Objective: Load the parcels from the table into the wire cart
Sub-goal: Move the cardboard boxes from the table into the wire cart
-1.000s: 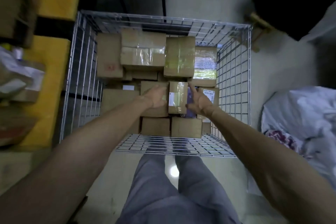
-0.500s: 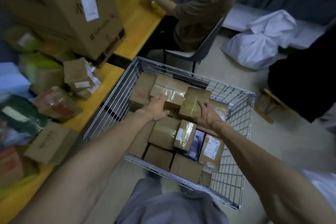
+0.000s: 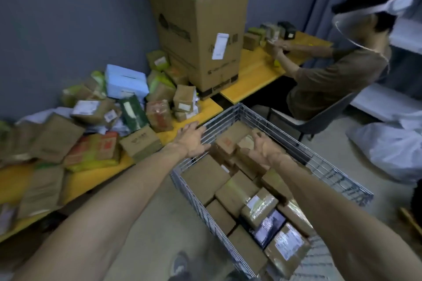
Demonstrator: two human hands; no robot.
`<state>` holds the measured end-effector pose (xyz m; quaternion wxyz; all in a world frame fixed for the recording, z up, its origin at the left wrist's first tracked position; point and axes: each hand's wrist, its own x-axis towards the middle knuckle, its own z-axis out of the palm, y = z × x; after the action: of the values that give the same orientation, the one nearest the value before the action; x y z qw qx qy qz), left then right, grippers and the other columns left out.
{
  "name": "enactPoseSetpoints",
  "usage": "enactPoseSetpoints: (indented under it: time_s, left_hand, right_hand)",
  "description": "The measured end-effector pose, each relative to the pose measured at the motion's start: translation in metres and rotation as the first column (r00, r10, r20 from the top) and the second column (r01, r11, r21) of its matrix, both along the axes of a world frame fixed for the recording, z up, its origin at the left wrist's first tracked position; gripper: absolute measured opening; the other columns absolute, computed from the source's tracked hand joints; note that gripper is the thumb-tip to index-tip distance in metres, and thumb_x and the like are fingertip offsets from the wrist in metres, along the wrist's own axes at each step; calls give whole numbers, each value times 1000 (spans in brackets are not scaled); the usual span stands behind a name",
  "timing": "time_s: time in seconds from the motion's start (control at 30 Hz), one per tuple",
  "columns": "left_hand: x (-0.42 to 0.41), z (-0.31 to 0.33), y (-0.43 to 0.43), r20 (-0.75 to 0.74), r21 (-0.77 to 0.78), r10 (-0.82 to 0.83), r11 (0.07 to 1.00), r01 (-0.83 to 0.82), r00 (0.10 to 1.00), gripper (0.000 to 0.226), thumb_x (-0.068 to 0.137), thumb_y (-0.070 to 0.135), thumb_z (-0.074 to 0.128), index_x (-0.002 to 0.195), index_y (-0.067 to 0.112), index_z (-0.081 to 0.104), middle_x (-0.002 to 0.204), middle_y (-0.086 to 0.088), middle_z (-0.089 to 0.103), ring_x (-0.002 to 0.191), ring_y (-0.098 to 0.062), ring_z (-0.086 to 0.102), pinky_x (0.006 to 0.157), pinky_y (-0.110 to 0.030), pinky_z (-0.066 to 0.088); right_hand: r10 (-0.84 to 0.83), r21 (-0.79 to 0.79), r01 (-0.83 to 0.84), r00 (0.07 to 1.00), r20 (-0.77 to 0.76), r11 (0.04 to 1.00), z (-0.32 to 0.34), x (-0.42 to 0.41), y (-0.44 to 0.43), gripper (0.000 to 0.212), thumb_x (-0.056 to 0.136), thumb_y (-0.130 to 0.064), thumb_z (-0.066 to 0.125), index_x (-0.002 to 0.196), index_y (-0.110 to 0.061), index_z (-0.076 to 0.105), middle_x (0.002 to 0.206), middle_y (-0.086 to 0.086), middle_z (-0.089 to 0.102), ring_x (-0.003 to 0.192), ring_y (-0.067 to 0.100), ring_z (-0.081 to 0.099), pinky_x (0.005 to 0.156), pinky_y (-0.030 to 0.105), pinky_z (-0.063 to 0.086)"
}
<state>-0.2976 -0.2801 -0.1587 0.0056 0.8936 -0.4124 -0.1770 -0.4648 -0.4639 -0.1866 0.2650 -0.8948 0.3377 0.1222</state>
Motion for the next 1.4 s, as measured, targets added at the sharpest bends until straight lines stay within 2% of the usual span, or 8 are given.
enactPoseSetpoints:
  time_s: [0.07, 0.23, 0.37, 0.57, 0.77, 0.97, 1.13, 1.4]
  left_hand:
    - [11, 16, 26, 58, -21, 66, 998, -65, 996, 74, 94, 59, 50, 154, 22, 26, 164, -10, 11, 149, -31, 13, 120, -48, 19]
    - [47, 54, 101, 117, -91, 217, 974, -207, 969, 74, 94, 60, 49, 154, 23, 27, 164, -7, 10, 150, -30, 11, 121, -47, 17]
    - [86, 73, 165, 156, -98, 306, 951, -294, 939, 76, 94, 64, 46, 154, 23, 27, 163, -9, 12, 149, -31, 14, 119, -46, 17]
    - [144, 107, 259, 206, -163, 380, 922, -351, 902, 72, 92, 60, 50, 152, 23, 33, 161, -9, 19, 146, -32, 22, 117, -49, 24]
    - [194, 139, 318, 243, -194, 393, 915, -353, 887, 71, 92, 56, 54, 152, 25, 32, 160, -10, 21, 146, -32, 22, 118, -49, 23]
    - [237, 158, 328, 255, -207, 389, 916, -343, 885, 70, 93, 57, 53, 150, 21, 34, 160, -14, 21, 145, -34, 24, 116, -49, 25]
    - [273, 166, 314, 250, -219, 378, 919, -328, 892, 72, 95, 57, 50, 153, 21, 28, 163, -14, 12, 149, -33, 18, 118, -49, 20]
    - [338, 149, 258, 225, -187, 406, 910, -370, 886, 72, 95, 54, 52, 154, 21, 26, 163, -15, 12, 147, -35, 21, 120, -49, 22]
  right_hand:
    - [67, -66, -66, 998, 6, 996, 20, 23, 13, 86, 89, -63, 54, 156, -21, 20, 161, 11, 17, 148, 33, 19, 119, 49, 23]
    - [184, -134, -176, 982, 46, 975, 69, 96, 49, 84, 90, -60, 57, 155, -21, 21, 160, 12, 20, 144, 33, 26, 114, 47, 32]
    - [277, -157, -261, 957, 89, 952, 101, 152, 93, 87, 91, -62, 54, 157, -20, 14, 160, 12, 18, 146, 34, 20, 113, 48, 32]
    - [310, -186, -281, 939, 150, 941, 132, 224, 170, 100, 83, -70, 56, 157, -19, 13, 156, 18, 20, 142, 38, 27, 115, 51, 29]
    - [325, -211, -280, 920, 221, 937, 152, 280, 224, 84, 89, -51, 62, 155, -20, 20, 151, 17, 28, 136, 38, 34, 109, 49, 36]
    - [360, -285, -295, 908, 213, 912, 171, 323, 244, 74, 94, -45, 59, 153, -13, 27, 155, 17, 25, 139, 38, 33, 111, 46, 34]
    - [345, -259, -284, 909, 235, 923, 171, 364, 233, 84, 89, -47, 62, 156, -21, 18, 157, 14, 23, 138, 37, 35, 110, 49, 37]
    - [379, -260, -312, 885, 270, 914, 154, 439, 178, 80, 90, -44, 63, 154, -21, 21, 155, 15, 27, 142, 37, 30, 111, 49, 36]
